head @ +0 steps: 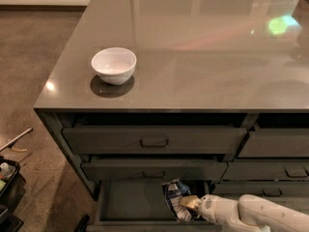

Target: Place blue chip bag into bottom drawer

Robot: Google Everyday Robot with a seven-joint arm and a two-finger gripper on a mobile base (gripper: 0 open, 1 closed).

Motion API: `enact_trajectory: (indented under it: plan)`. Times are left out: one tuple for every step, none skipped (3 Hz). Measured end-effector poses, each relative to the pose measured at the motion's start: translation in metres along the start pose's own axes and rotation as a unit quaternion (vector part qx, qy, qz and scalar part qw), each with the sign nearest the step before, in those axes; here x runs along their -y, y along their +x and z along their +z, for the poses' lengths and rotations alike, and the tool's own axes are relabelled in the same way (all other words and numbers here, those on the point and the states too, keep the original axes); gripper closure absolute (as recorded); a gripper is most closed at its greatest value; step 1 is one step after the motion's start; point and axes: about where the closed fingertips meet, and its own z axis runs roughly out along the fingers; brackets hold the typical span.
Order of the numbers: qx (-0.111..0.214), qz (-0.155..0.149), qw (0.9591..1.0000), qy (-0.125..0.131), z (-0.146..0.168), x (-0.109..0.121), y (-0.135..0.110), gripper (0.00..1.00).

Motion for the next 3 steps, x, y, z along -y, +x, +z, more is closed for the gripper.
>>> enact_trajectory:
  plan:
    - [-0.001, 0.012, 0.9999, -0.007, 0.009, 0.014, -0.010, 1.00]
    - [-0.020, 0.044, 0.9986, -0.020, 0.034, 0.045, -0.024, 1.00]
    - [-0.029, 0.084, 0.9959, -0.017, 0.056, 0.081, -0.037, 1.00]
